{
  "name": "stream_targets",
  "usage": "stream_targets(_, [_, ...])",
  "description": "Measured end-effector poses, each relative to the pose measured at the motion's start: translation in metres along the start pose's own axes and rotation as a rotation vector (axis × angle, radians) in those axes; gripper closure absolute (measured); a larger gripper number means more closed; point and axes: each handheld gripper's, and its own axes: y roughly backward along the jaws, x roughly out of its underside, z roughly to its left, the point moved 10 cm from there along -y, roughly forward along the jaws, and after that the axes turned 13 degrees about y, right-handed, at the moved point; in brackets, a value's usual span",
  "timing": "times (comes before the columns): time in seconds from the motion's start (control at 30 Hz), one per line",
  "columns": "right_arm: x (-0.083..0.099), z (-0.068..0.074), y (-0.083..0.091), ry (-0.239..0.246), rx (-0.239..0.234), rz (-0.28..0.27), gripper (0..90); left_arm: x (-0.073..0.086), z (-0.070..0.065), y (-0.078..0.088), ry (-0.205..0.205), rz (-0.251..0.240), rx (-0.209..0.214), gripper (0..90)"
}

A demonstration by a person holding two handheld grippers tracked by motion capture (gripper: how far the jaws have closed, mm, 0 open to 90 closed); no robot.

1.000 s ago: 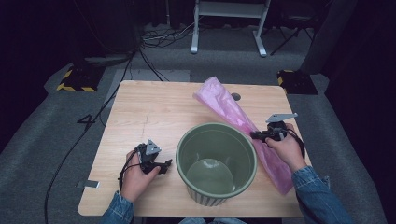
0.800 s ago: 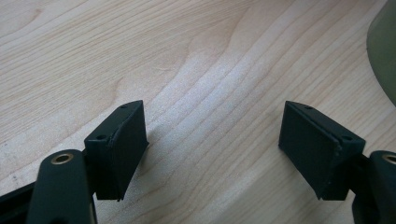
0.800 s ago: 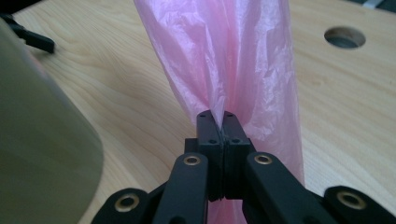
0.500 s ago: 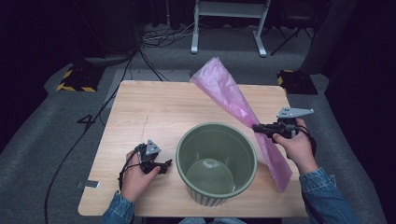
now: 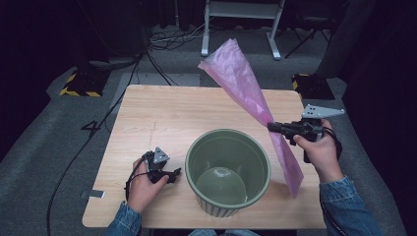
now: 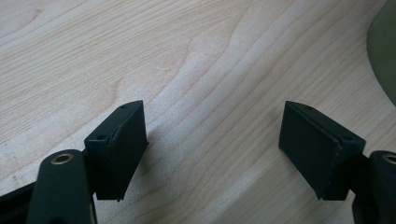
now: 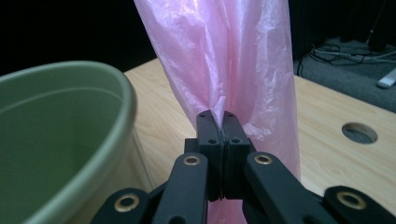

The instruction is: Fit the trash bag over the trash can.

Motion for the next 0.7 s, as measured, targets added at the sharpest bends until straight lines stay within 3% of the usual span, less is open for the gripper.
stream_targets(0.23, [-0.028, 0.012, 0.005, 0.031, -0.003, -0.088, 89.9, 0.0, 0.0, 0.0, 0.0, 0.0, 0.0, 23.4])
stream_targets(0.43, [-0.049, 0.017, 0.011, 0.063, 0.031, -0.181, 90.0, 0.0, 0.0, 0.0, 0.0, 0.0, 0.0, 23.4])
stream_targets(0.7, [-0.07, 0.029, 0.021, 0.054, 0.048, -0.237, 90.0, 0.0, 0.0, 0.0, 0.0, -0.001, 0.0, 23.4])
